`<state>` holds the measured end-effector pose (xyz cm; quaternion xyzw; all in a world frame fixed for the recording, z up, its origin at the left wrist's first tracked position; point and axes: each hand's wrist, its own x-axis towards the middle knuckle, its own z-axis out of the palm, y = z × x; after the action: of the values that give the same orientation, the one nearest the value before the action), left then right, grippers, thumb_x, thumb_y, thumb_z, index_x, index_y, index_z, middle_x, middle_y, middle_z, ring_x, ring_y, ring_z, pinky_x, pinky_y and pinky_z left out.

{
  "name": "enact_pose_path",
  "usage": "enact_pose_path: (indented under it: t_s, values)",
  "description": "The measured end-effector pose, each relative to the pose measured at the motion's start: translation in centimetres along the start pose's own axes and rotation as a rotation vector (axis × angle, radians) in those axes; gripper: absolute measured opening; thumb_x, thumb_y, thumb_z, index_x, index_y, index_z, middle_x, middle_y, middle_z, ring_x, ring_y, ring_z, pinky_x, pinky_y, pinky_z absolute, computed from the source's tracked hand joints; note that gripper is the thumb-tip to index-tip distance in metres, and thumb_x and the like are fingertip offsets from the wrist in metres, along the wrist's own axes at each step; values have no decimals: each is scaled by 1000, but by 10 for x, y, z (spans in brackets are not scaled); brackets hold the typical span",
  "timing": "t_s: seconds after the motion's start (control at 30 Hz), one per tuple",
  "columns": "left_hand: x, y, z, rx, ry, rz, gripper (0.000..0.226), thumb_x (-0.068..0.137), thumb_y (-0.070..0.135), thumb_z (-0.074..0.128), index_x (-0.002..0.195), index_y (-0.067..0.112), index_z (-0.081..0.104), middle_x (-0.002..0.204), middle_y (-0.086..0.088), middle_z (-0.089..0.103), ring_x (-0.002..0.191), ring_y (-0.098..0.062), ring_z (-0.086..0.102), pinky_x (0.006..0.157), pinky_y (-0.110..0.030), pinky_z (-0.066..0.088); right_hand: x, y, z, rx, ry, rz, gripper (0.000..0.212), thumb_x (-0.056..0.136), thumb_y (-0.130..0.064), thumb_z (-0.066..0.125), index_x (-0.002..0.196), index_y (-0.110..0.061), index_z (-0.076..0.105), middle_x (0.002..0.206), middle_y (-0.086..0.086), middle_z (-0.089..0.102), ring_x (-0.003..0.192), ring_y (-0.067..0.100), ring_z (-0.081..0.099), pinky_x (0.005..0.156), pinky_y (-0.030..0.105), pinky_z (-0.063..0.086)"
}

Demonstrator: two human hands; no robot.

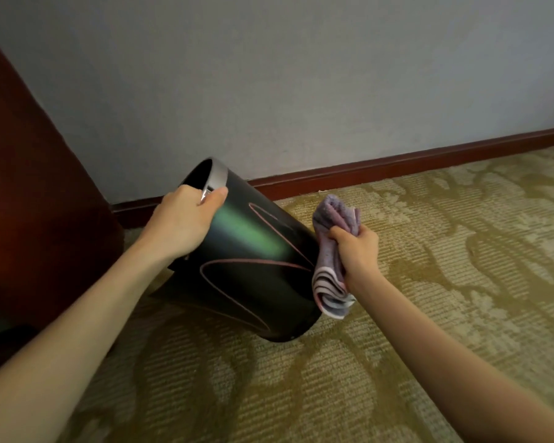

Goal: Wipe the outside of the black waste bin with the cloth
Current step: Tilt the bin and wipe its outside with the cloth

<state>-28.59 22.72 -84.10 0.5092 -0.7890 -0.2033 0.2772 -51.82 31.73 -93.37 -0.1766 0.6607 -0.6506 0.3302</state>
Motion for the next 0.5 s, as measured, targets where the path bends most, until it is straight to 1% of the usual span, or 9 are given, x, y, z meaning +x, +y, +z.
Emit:
enact_pose_path:
  t_s: [0.1, 0.17, 0.27, 0.33, 0.4, 0.5]
  values:
    - [11, 1, 0, -36, -38, -14, 53, 91, 44, 45, 50, 16, 29, 41, 3, 31, 42, -22, 35, 48, -33, 25, -9, -1, 9, -75, 69, -10, 25, 75, -12, 65, 99, -10, 60, 95, 10, 68, 87, 24, 67, 71, 32, 53]
    - [18, 2, 1, -61, -18, -27, 51, 91, 41, 47, 48, 18, 31, 41, 3, 31, 41, -20, 35, 46, -33, 23, -19, -3, 16, -158, 111, -62, 24, 77, -13, 65, 99, -12, 54, 99, 8, 64, 92, 24, 64, 75, 34, 50]
    - [25, 6, 6, -31, 40, -70, 50, 91, 41, 48, 49, 16, 34, 46, -2, 36, 45, -21, 38, 44, -33, 21, -40, -1, 30, -348, 112, -182, 38, 77, -13, 66, 109, -8, 47, 112, 9, 52, 103, 28, 55, 88, 45, 46]
    - [29, 8, 8, 9, 61, -88, 51, 91, 42, 48, 51, 12, 38, 50, -5, 42, 48, -22, 43, 43, -31, 24, -52, 4, 38, -436, 132, -239, 46, 76, -11, 67, 116, -7, 44, 118, 10, 45, 110, 27, 46, 94, 42, 40]
    - [34, 8, 9, 24, 52, -84, 52, 90, 43, 48, 52, 8, 39, 51, -7, 44, 48, -24, 44, 43, -31, 25, -58, 5, 41, -456, 147, -239, 50, 76, -10, 67, 119, -8, 42, 123, 11, 43, 114, 27, 41, 94, 37, 35]
    - [36, 8, 10, -18, 16, -40, 51, 90, 42, 48, 51, 12, 34, 47, -3, 37, 43, -23, 38, 44, -31, 24, -54, 4, 37, -487, 151, -247, 43, 79, -11, 64, 115, -4, 42, 120, 14, 44, 114, 30, 43, 91, 35, 35]
